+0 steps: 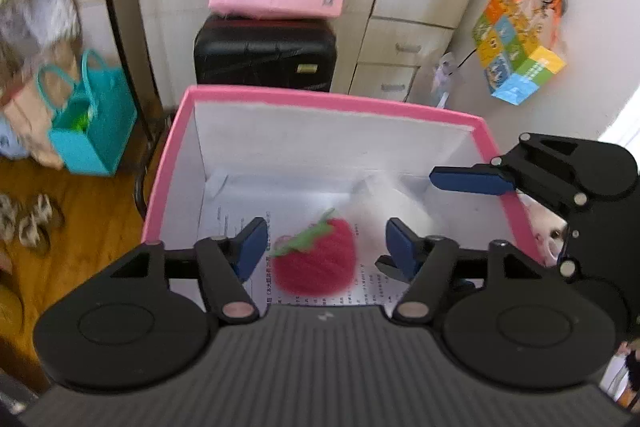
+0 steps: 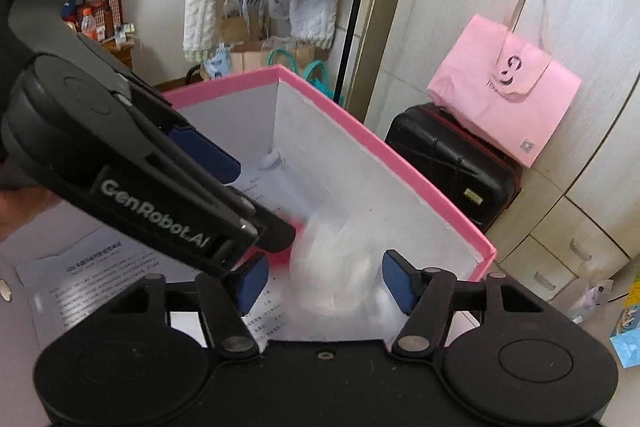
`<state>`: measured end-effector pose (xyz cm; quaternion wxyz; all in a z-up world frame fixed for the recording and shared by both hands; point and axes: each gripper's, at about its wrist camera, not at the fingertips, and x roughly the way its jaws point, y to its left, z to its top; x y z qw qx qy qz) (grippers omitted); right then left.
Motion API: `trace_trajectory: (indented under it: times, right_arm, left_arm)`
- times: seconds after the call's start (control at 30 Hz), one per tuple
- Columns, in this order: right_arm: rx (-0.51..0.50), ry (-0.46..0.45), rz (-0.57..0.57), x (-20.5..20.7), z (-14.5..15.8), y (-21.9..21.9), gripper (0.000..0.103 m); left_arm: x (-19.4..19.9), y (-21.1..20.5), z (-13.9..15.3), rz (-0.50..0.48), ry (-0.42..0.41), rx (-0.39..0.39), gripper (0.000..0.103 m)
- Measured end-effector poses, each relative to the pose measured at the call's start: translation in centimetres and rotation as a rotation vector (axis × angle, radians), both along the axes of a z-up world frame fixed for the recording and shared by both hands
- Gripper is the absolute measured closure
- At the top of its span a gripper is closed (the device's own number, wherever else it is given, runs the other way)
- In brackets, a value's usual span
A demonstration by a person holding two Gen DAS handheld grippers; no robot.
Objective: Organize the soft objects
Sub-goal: 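Carry both plush items over the pink box and open both tools, then withdraw both tools from the box toward the remaining items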
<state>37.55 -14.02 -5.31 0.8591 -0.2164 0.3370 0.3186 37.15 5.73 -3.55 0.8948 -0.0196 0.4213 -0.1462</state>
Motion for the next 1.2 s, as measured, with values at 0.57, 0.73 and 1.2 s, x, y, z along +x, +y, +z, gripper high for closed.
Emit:
trace_trajectory:
  times: [0.57, 0.73, 1.2]
  right_arm:
    - [0.274, 0.019, -0.088, -11.3, 7.0, -5.4, 0.033]
    - [0.277, -0.002, -0.081, -15.2, 8.6, -5.7, 0.033]
    - [0.258, -0.072, -0.132, -25.2, 10.8, -9.8, 0.033]
  left_arm:
    - [-13.1, 1.0, 7.0, -0.136, -0.237, 0.088, 0.026]
    - [-17.1, 0.5, 8.2, -0.189, -0.274, 0.110, 0.026]
    - [-26.8, -0.6, 10.0, -0.324, -0.330, 0.107, 0.023]
